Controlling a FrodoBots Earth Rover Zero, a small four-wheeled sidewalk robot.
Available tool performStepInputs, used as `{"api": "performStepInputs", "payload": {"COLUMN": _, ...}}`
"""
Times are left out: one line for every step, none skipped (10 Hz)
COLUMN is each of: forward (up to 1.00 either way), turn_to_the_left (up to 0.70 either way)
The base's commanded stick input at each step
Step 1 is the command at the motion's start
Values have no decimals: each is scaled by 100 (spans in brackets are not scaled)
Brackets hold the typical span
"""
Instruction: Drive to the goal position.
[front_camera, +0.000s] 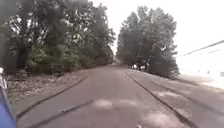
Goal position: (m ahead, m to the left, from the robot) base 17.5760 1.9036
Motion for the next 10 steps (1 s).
{"api": "performStepInputs", "payload": {"forward": 70, "turn_to_the_left": -1}}
{"api": "performStepInputs", "payload": {"forward": 70, "turn_to_the_left": -1}}
{"api": "performStepInputs", "payload": {"forward": 70, "turn_to_the_left": -1}}
{"api": "performStepInputs", "payload": {"forward": 70, "turn_to_the_left": -1}}
{"api": "performStepInputs", "payload": {"forward": 70, "turn_to_the_left": -1}}
{"api": "performStepInputs", "payload": {"forward": 70, "turn_to_the_left": -1}}
{"api": "performStepInputs", "payload": {"forward": 70, "turn_to_the_left": -1}}
{"api": "performStepInputs", "payload": {"forward": 70, "turn_to_the_left": -1}}
{"api": "performStepInputs", "payload": {"forward": 70, "turn_to_the_left": -1}}
{"api": "performStepInputs", "payload": {"forward": 70, "turn_to_the_left": -1}}
